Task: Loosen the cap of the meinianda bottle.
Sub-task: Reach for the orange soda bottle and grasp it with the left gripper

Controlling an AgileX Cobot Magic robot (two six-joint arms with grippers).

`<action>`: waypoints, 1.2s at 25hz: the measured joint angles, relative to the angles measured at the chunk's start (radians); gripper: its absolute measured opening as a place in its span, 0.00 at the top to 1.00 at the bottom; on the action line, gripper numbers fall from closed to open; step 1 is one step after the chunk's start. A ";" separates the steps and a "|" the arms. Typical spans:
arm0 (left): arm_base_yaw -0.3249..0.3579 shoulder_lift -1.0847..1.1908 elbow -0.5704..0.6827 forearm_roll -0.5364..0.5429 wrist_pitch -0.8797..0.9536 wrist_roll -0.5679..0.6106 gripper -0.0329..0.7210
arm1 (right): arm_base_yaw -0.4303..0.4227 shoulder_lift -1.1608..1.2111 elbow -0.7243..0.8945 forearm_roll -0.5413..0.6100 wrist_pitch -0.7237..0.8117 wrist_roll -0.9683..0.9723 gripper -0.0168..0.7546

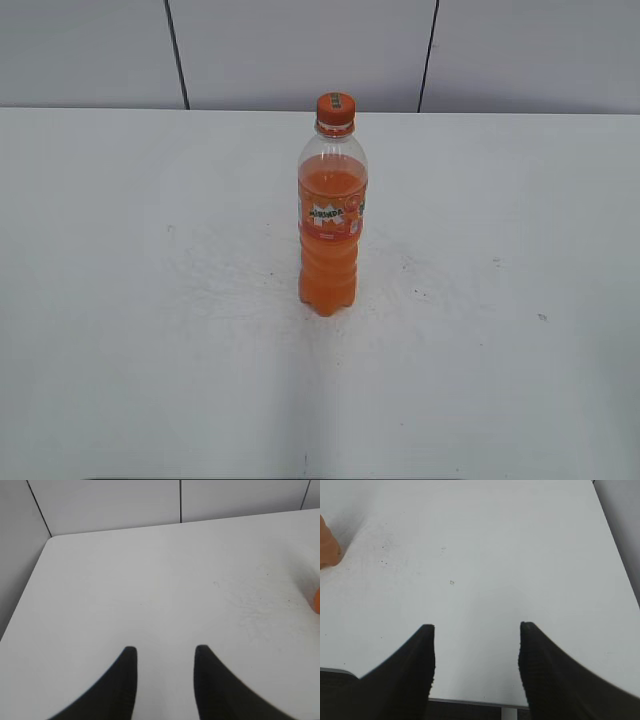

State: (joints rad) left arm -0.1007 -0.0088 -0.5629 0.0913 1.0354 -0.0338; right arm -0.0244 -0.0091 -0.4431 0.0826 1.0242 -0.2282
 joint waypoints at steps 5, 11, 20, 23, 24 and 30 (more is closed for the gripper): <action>0.000 0.000 0.000 0.000 0.000 0.000 0.63 | 0.000 0.000 0.000 0.000 0.000 0.000 0.45; 0.000 0.000 0.000 0.000 0.000 0.000 0.63 | 0.000 0.000 0.000 0.000 0.000 0.000 0.45; 0.000 0.000 0.000 0.000 0.000 0.000 0.63 | 0.000 0.000 0.000 0.000 0.000 0.000 0.45; 0.000 0.000 0.000 0.000 0.000 0.000 0.63 | 0.000 0.000 0.000 0.000 0.000 0.000 0.45; 0.000 0.000 0.000 0.000 0.000 0.000 0.63 | 0.000 0.000 0.000 0.000 0.000 0.000 0.45; 0.000 0.040 -0.018 -0.004 -0.032 0.000 0.63 | 0.000 0.000 0.000 0.000 0.000 0.000 0.45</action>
State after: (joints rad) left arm -0.1007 0.0312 -0.5807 0.0871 1.0030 -0.0338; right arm -0.0244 -0.0091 -0.4431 0.0826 1.0242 -0.2282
